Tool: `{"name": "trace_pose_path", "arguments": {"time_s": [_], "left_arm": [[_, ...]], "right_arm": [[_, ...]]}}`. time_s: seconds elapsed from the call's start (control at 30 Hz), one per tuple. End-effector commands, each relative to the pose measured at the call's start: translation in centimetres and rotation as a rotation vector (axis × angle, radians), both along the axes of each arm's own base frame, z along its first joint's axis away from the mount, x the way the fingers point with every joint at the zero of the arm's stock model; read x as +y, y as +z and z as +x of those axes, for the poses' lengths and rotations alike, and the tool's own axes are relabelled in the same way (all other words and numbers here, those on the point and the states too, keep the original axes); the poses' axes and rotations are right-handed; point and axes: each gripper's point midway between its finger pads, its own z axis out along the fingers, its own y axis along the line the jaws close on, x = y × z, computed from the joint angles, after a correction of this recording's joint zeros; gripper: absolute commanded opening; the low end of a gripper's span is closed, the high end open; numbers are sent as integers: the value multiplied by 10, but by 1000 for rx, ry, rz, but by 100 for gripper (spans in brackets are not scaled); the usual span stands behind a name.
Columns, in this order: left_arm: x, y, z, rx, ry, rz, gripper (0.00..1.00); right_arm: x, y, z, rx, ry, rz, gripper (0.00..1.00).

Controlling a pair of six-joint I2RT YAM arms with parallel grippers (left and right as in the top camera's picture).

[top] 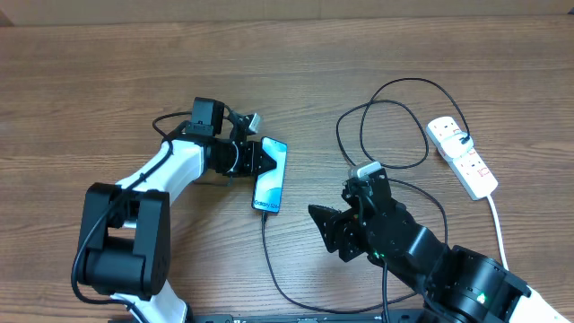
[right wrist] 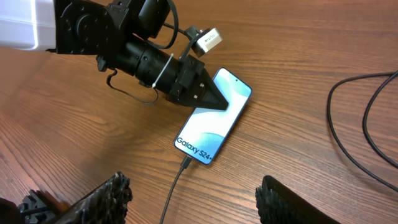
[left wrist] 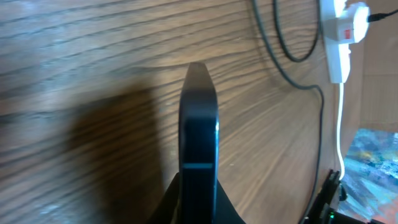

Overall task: Plug charger to phone and switch on socket
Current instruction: 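Lower the phone flat onto the table with left gripper and release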

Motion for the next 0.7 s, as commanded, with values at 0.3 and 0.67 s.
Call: {"name": "trace_pose_path", "arguments": {"time_s": [0.3, 0.67], "left_arm": [[32, -34, 2, 99, 102, 172, 4], [42, -42, -10, 157, 111, 236, 17]], "right_arm": [[3, -9, 6, 18, -11, -45, 69], [4, -13, 6, 28, -8, -55, 70]]}}
